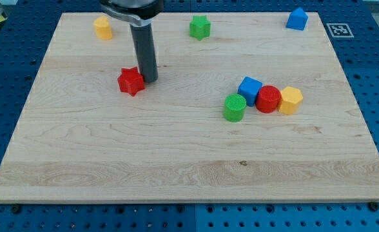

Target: Move red star towards center left of the board

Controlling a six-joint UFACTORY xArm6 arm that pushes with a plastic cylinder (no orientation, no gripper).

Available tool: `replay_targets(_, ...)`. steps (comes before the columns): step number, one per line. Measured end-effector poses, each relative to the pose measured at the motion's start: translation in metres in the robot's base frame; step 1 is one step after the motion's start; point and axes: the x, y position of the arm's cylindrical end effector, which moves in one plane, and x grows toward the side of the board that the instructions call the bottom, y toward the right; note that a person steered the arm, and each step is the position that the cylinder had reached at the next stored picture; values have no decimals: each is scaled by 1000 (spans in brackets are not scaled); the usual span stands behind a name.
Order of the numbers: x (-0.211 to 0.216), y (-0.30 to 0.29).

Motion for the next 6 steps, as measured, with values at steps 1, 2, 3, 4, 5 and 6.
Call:
replay_targets(1,2,22)
replay_targets(2,14,-2)
replay_targets(3,28,-6)
replay_targets(4,27,-22)
replay_targets(5,22,5)
replay_targets(6,4,22)
